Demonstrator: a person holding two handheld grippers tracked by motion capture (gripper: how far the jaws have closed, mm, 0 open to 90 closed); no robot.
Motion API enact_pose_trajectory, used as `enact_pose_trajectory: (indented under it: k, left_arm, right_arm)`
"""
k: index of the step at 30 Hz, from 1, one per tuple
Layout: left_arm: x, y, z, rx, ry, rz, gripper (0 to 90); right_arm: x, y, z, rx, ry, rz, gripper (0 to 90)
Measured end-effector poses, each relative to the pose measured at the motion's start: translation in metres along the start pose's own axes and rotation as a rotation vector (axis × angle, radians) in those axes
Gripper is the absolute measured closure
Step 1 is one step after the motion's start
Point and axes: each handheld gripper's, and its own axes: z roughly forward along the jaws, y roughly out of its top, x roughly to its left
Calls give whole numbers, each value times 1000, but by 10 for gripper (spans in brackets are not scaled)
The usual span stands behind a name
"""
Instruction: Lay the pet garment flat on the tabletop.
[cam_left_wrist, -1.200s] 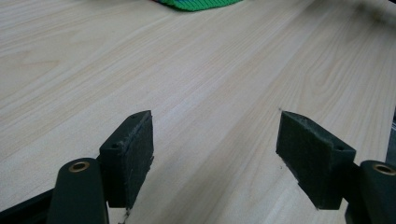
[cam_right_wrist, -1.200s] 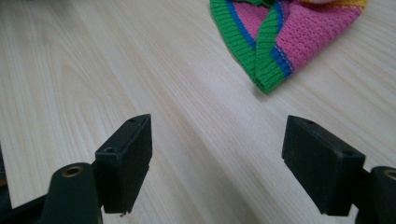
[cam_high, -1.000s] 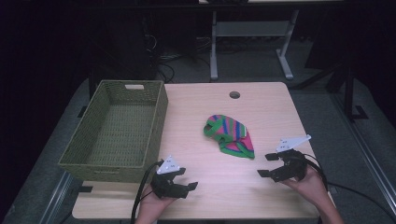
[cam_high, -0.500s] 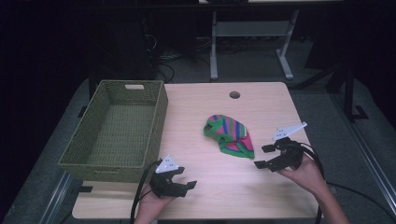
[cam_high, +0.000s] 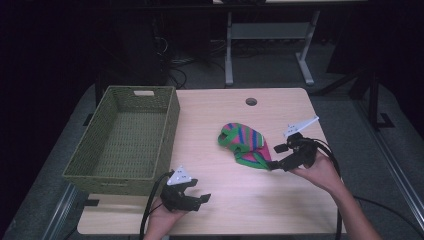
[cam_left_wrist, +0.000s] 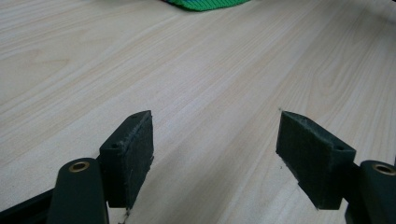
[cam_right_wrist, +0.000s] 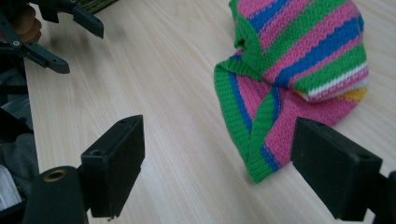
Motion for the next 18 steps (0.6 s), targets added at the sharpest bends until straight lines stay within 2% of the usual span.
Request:
enact_pose_trajectory:
  k: [10,18]
  left_arm:
    - [0,0,0,-2,-5,-3,270]
    - [1,1,0,-5,-6,-3,270]
  right_arm:
    - [-5,36,11,56,-25,-42,178]
    - [-21,59,22,75,-16,-31,197]
